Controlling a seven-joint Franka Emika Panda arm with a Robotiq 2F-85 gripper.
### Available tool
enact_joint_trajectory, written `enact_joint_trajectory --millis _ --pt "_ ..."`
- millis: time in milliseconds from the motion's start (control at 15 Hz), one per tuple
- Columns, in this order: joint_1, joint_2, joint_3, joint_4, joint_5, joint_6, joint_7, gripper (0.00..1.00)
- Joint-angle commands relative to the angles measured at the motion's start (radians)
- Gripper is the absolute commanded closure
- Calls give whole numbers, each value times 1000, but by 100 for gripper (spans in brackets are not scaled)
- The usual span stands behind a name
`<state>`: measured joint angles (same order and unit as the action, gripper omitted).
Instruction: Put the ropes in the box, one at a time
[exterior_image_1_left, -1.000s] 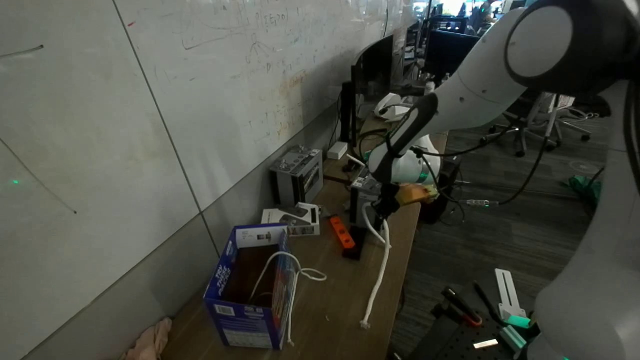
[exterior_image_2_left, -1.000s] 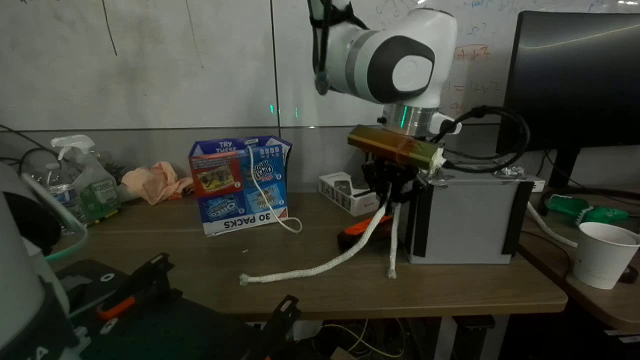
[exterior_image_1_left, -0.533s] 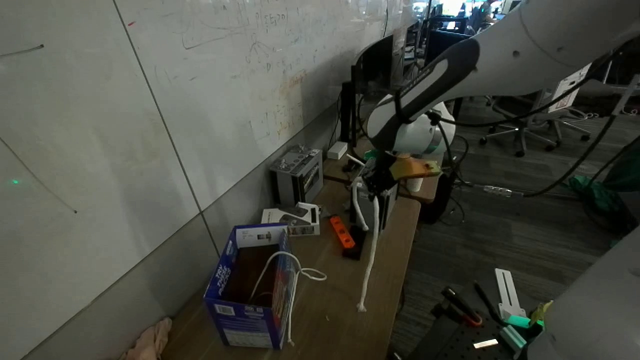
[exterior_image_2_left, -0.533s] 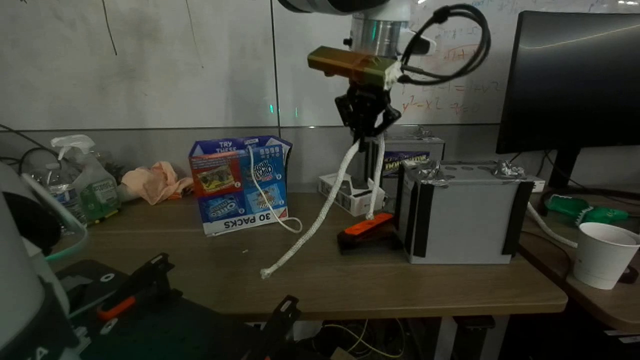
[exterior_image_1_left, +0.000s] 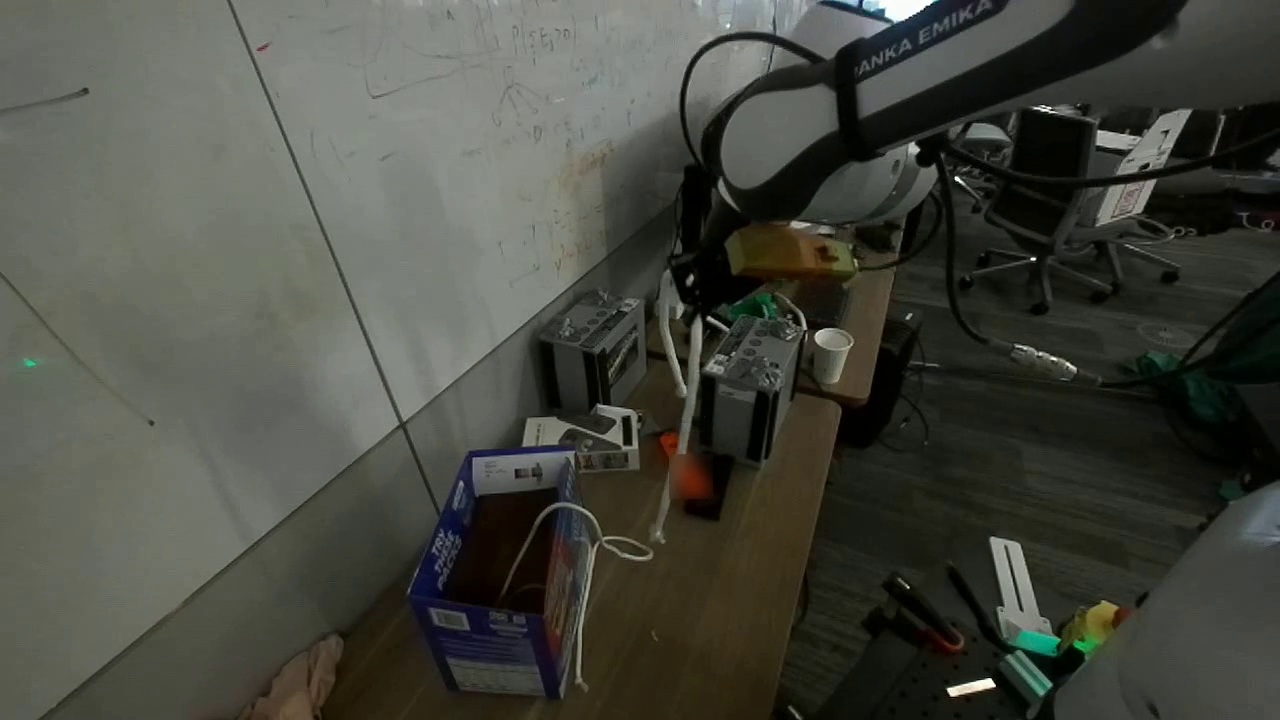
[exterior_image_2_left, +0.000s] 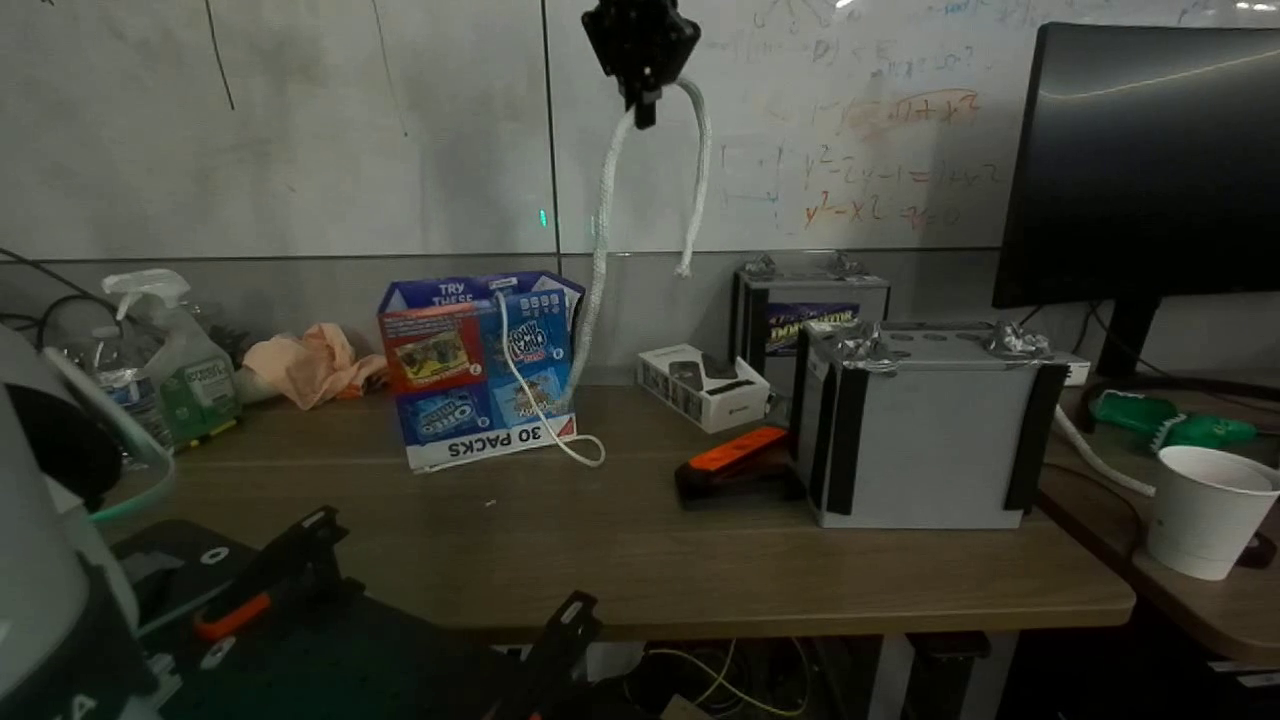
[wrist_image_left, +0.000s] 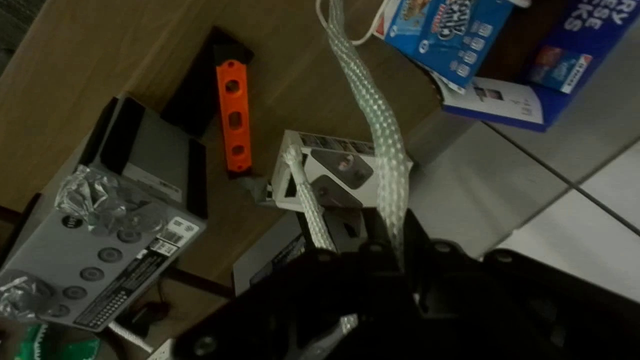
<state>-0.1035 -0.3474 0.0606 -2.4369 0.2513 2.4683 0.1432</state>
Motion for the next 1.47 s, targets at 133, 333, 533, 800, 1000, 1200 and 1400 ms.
enact_joint_trajectory --millis 133,333,533,800,1000,1200,1400 --pt "54 -13 72 157 -60 -43 246 97" --pt "66 3 130 220 -98 -45 368 97" --pt "67 18 197 260 -160 -46 489 97" --pt "80 30 269 307 -261 -64 639 97" --pt "89 8 311 321 -343 -78 747 97" --pt "105 2 335 339 -397 -95 825 97" --pt "124 8 343 337 -426 -113 861 97"
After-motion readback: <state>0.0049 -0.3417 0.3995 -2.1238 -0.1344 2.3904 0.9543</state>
